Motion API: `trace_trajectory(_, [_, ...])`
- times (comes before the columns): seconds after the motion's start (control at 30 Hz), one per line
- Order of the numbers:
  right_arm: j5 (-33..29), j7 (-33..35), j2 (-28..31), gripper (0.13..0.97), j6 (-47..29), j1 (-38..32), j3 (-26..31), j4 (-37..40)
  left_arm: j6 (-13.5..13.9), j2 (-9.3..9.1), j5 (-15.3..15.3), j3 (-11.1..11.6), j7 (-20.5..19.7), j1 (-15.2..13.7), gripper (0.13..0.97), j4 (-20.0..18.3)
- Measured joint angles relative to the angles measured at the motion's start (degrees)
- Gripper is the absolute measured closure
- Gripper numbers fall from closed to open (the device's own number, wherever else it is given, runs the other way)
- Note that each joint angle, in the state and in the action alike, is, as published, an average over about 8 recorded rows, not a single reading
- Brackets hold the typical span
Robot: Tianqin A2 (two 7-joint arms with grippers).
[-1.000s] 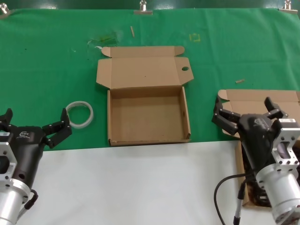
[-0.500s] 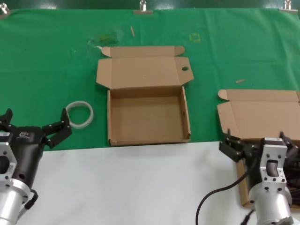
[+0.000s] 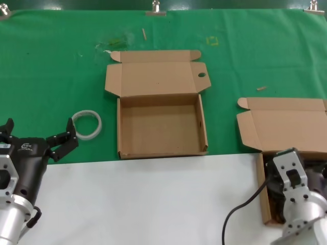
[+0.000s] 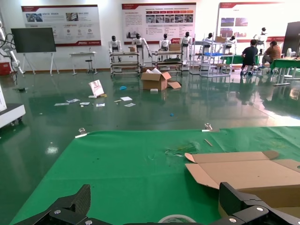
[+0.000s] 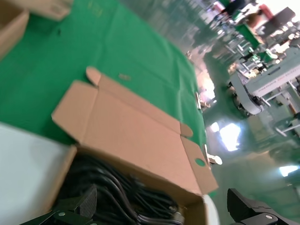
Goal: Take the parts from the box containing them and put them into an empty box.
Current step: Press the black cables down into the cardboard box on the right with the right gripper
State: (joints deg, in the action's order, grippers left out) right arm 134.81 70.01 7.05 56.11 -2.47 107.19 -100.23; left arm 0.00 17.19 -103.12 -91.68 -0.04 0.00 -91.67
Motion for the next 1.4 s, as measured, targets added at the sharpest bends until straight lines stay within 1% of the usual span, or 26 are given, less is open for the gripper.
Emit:
trace_trajectory(0.17, [5.2, 12.5, 0.0, 0.129, 5.5, -3.0, -0.3, 0.2, 0.0, 0.0, 0.0, 0.0, 0.0, 0.0, 0.132, 0.0])
trace_trajectory(0.3, [10.3, 21.6, 0.0, 0.129, 8.6, -4.4, -1.3, 0.1, 0.0, 0.0, 0.0, 0.0, 0.0, 0.0, 0.132, 0.0])
trace_trajectory(0.4, [12.8, 26.7, 0.0, 0.129, 9.9, -4.9, -2.4, 0.1, 0.0, 0.0, 0.0, 0.0, 0.0, 0.0, 0.132, 0.0])
trace_trajectory(0.5, [13.9, 30.1, 0.0, 0.129, 10.5, -5.0, -3.6, 0.4, 0.0, 0.0, 0.0, 0.0, 0.0, 0.0, 0.132, 0.0])
trace_trajectory(0.87, [13.8, 36.8, 0.0, 0.129, 9.8, -5.3, -8.3, 1.6, 0.0, 0.0, 0.0, 0.0, 0.0, 0.0, 0.132, 0.0])
trace_trajectory(1.17, [12.6, 39.3, 0.0, 0.169, 7.1, -6.3, -10.2, 4.2, 0.0, 0.0, 0.0, 0.0, 0.0, 0.0, 0.132, 0.0])
trace_trajectory(1.4, [11.6, 40.3, 0.0, 0.261, 4.3, -7.6, -10.4, 7.0, 0.0, 0.0, 0.0, 0.0, 0.0, 0.0, 0.132, 0.0])
